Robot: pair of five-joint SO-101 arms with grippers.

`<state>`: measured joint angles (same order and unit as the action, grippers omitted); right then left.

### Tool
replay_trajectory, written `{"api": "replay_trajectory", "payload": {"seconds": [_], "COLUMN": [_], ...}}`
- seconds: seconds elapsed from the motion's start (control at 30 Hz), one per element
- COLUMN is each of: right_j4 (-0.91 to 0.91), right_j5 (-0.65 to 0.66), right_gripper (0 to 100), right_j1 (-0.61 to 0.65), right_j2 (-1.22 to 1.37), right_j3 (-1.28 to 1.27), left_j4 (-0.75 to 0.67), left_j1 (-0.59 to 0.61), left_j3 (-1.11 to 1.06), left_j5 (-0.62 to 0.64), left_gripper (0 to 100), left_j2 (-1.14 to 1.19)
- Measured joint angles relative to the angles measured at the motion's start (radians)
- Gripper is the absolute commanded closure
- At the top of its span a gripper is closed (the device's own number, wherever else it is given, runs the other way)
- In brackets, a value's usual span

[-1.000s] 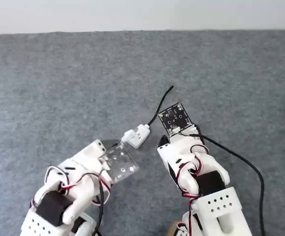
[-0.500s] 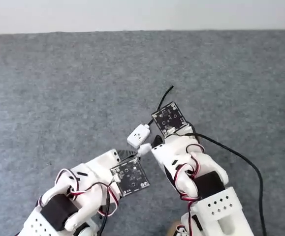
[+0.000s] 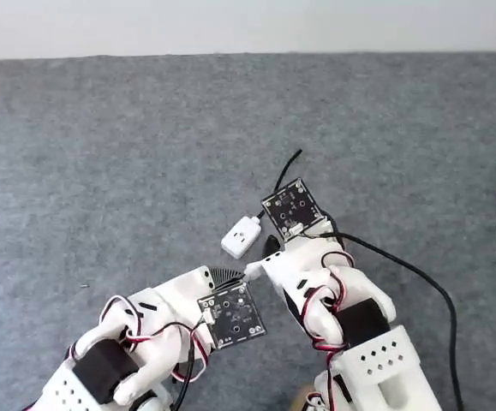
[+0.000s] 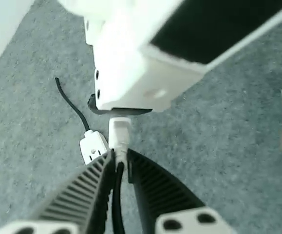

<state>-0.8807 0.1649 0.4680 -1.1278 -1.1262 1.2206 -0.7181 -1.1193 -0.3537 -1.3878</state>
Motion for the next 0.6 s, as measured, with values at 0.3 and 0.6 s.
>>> {"api": "replay_trajectory", "payload": {"seconds": [0.3, 0.6], "right_j4": [0.063, 0.083], "right_j5": [0.0, 0.0], "right_gripper": [68.4, 68.4], "right_j1": [0.003, 0.018], "right_j2": [0.0, 0.0], "right_j3": [-0.069, -0.075], "left_j4": [0.02, 0.02], "left_j1": [0.0, 0.0], "left_j3": [0.0, 0.006], "left_j5": [0.0, 0.003], "left_gripper": [99, 99], "left_j2": [0.0, 0.0]}}
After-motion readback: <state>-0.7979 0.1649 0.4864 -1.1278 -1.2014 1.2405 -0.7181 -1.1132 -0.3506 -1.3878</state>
